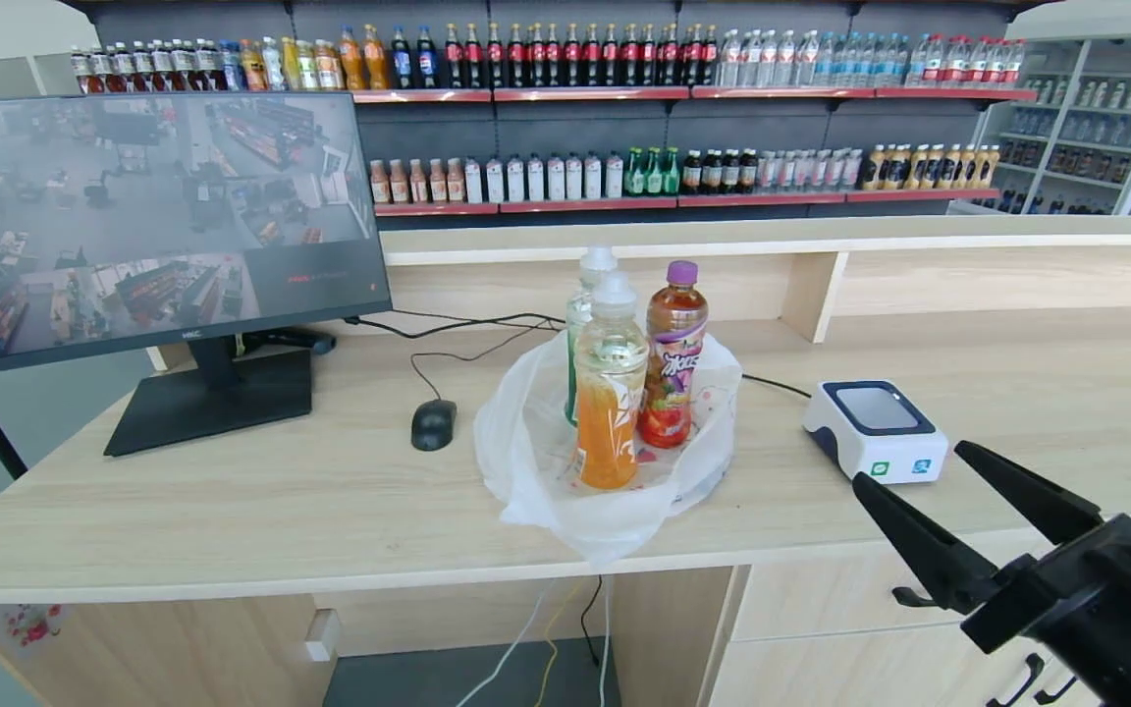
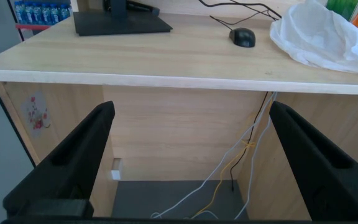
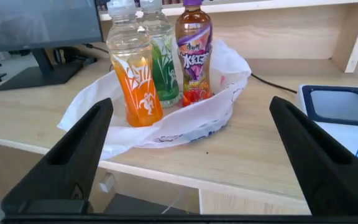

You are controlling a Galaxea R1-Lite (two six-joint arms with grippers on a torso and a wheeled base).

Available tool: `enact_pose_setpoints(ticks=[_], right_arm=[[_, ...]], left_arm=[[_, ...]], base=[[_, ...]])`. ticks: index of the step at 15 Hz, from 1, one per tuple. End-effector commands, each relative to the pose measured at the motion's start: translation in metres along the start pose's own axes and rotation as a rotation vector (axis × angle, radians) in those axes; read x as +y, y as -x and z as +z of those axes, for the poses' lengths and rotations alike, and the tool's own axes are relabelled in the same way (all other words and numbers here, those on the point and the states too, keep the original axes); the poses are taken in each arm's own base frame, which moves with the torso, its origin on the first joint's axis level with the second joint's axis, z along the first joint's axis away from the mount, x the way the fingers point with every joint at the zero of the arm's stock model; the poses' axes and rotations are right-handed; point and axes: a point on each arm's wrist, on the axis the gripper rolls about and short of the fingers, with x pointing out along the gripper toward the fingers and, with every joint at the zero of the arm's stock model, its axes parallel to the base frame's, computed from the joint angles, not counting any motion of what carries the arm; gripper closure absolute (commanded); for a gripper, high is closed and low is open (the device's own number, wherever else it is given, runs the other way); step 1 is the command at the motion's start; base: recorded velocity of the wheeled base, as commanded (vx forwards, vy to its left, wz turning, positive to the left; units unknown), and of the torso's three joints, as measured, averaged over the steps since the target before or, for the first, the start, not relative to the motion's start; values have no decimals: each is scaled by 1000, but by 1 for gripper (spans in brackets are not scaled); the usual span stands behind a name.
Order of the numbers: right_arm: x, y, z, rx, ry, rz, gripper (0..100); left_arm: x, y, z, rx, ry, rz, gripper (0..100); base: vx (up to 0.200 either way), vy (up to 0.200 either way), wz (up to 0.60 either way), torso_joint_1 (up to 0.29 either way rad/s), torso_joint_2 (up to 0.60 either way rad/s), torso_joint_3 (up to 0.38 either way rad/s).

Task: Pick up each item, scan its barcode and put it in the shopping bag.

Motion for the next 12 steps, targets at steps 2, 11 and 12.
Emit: enact_pose_setpoints(ticks=[2,11,12], right_arm=[[-4,15,9,-27,-10,1,0],[-36,133,-29,371,297,236,0],[-47,152,-40,382,306,243,0]], left_arm=[[0,0,0,-1,0,0,0],[0,0,0,-1,0,0,0],[0,0,0,-1,0,2,0]], base=[[0,0,0,0,0,0],[0,0,0,0,0,0],[0,0,0,0,0,0]])
